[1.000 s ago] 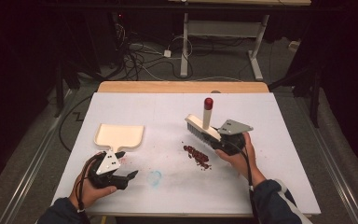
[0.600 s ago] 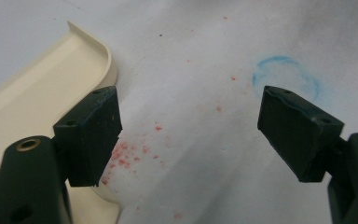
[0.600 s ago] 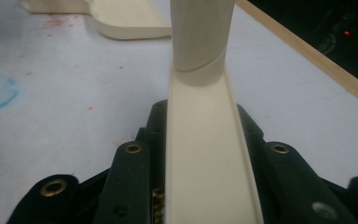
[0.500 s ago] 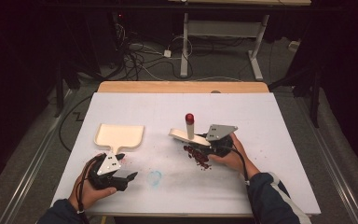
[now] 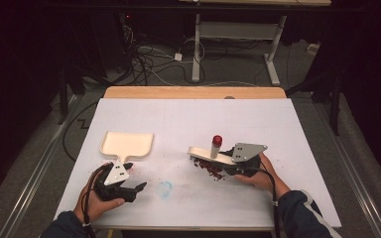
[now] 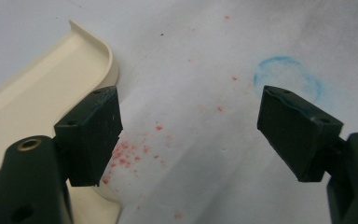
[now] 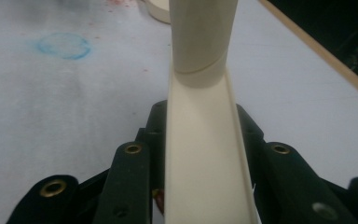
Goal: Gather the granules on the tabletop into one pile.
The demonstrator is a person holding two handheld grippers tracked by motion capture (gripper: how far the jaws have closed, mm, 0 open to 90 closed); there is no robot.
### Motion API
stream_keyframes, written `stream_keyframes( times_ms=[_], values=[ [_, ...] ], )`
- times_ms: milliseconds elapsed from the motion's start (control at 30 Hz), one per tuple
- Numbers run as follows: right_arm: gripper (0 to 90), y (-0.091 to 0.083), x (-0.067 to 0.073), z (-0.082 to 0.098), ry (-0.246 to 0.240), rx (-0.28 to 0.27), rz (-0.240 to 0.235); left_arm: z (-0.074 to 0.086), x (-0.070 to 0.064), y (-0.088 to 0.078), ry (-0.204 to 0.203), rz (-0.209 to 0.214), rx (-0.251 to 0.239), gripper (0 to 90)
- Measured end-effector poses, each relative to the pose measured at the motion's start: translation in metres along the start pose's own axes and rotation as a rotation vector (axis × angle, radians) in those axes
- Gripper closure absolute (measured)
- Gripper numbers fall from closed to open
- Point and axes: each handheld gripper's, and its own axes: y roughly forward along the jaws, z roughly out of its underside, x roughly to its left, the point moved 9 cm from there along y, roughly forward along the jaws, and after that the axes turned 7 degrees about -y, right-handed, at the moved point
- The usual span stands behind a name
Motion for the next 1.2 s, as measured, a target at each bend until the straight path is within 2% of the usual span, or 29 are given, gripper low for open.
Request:
stream_keyframes(
  times_ms=[100,233,333,467,567,633,700,833,867,933,1067,1200],
  values=[
    [67.8,-0.002,-0.006,-0.003,0.011,-0.009,0.045,0.0,0.0,0.0,0.002,-0.001,-0.002,20.9],
    [67.8,-0.013,-0.011,-0.01,0.018,-0.035,0.075,0.0,0.0,-0.001,0.003,-0.002,-0.002,20.9],
    [67.8,-0.027,-0.012,-0.023,0.037,-0.095,0.079,-0.001,0.0,-0.001,0.003,-0.004,-0.003,20.9],
    [67.8,-0.047,0.002,-0.037,0.049,-0.157,0.006,-0.001,0.0,-0.002,0.003,-0.006,-0.007,20.9],
    [67.7,-0.054,0.022,-0.039,0.061,-0.181,-0.087,0.0,0.0,-0.002,0.003,-0.009,-0.005,20.9],
    [67.7,-0.053,0.036,-0.036,0.064,-0.173,-0.153,-0.001,0.0,-0.002,0.004,-0.008,-0.006,20.9],
    [67.7,-0.046,0.048,-0.028,0.041,-0.134,-0.203,-0.002,-0.001,-0.002,0.007,-0.008,-0.007,20.9],
    [67.7,-0.03,0.053,-0.019,0.051,-0.108,-0.264,-0.002,-0.001,0.001,0.01,-0.002,0.001,20.9],
    [67.8,-0.025,0.052,-0.017,0.047,-0.097,-0.275,-0.002,-0.001,0.002,0.011,-0.001,0.003,20.9],
    [67.8,-0.017,0.044,-0.016,0.074,-0.11,-0.282,-0.002,-0.001,0.002,0.01,0.004,0.003,20.9],
    [67.7,-0.003,0.026,-0.015,0.095,-0.115,-0.262,-0.002,-0.001,0.003,0.008,0.008,0.003,20.9],
    [67.6,0.008,0.017,-0.017,0.105,-0.115,-0.26,-0.002,-0.002,0.003,0.007,0.013,0.0,20.9]
  ],
)
